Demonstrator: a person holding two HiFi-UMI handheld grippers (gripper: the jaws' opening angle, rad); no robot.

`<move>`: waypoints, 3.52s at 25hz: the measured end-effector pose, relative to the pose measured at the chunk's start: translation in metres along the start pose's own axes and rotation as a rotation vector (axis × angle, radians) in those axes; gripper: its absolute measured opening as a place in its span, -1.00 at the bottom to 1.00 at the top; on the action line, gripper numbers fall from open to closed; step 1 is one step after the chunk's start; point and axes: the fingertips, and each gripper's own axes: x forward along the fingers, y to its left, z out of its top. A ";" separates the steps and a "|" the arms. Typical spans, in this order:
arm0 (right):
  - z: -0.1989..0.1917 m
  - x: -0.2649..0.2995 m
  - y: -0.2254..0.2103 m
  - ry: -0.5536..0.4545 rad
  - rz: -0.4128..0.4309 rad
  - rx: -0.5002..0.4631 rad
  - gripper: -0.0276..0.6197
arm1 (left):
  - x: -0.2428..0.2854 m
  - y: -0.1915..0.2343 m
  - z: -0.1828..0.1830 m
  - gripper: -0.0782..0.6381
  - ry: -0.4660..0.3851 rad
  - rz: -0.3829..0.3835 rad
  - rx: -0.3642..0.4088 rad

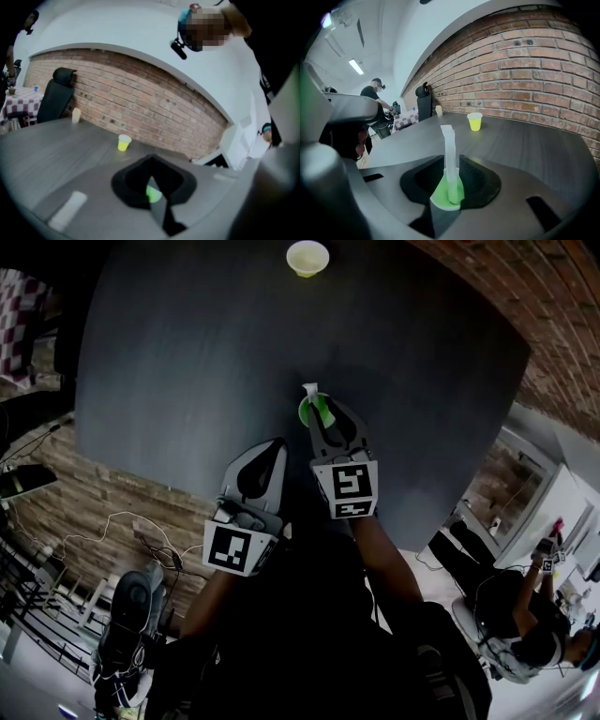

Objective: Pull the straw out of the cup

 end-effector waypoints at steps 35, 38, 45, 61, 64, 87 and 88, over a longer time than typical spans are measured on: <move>-0.006 0.034 0.003 0.134 -0.067 -0.050 -0.77 | -0.013 0.035 0.001 -0.77 -0.021 0.016 -0.037; -0.006 0.035 0.004 0.135 -0.075 -0.049 -0.77 | -0.017 0.039 0.001 -0.77 -0.018 0.023 -0.043; -0.004 0.037 0.008 0.130 -0.091 -0.039 -0.77 | -0.028 0.049 0.002 -0.77 -0.021 0.025 -0.044; 0.017 -0.006 0.015 0.014 -0.156 -0.040 -0.77 | -0.060 0.028 0.010 -0.77 -0.068 -0.016 -0.014; 0.026 -0.021 0.022 -0.025 -0.169 -0.045 -0.77 | -0.069 0.022 0.016 -0.77 -0.102 -0.033 0.004; 0.076 -0.196 0.074 -0.315 -0.300 0.001 -0.78 | -0.167 -0.061 0.068 -0.77 -0.247 -0.153 0.155; 0.075 -0.204 0.079 -0.326 -0.300 0.003 -0.78 | -0.174 -0.066 0.069 -0.77 -0.253 -0.156 0.157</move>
